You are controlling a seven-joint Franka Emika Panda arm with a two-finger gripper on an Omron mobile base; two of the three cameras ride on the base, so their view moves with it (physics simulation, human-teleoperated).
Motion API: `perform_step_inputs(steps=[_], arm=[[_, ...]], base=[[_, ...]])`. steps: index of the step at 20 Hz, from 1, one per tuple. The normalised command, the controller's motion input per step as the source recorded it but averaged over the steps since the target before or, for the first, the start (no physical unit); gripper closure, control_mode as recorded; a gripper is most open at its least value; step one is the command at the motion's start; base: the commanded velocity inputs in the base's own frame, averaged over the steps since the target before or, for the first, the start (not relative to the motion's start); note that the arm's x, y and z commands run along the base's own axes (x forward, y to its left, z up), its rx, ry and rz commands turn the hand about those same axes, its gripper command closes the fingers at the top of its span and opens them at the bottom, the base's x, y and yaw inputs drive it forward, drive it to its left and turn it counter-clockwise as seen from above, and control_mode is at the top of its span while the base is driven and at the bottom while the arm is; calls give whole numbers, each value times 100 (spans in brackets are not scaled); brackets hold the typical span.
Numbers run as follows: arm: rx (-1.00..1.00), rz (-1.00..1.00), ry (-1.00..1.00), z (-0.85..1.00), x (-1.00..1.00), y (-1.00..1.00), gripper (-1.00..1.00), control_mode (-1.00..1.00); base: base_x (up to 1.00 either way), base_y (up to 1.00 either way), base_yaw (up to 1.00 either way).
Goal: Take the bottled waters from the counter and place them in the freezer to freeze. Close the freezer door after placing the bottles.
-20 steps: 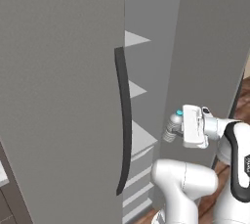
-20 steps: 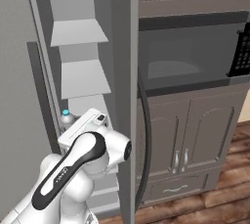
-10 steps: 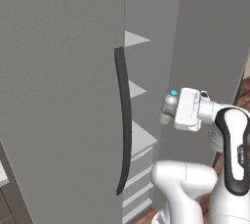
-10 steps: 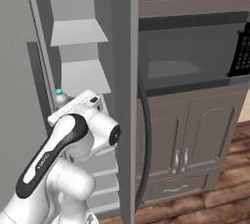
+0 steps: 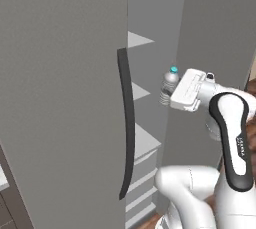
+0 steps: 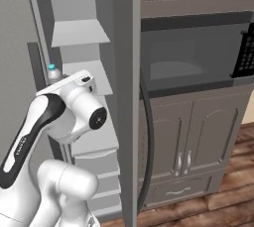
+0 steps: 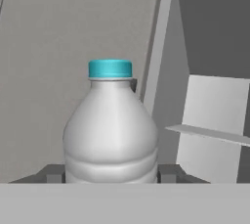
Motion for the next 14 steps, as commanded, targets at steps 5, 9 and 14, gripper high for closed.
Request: perform_step_inputs(steps=[5, 9, 14], arm=[[0, -4, 0, 88, 49, 0, 100, -100], [0, -2, 1, 91, 46, -2, 100, -100], [0, -1, 0, 66, 45, 0, 100, -100]], base=[[0, 0, 0], [0, 0, 0], [0, 0, 0]])
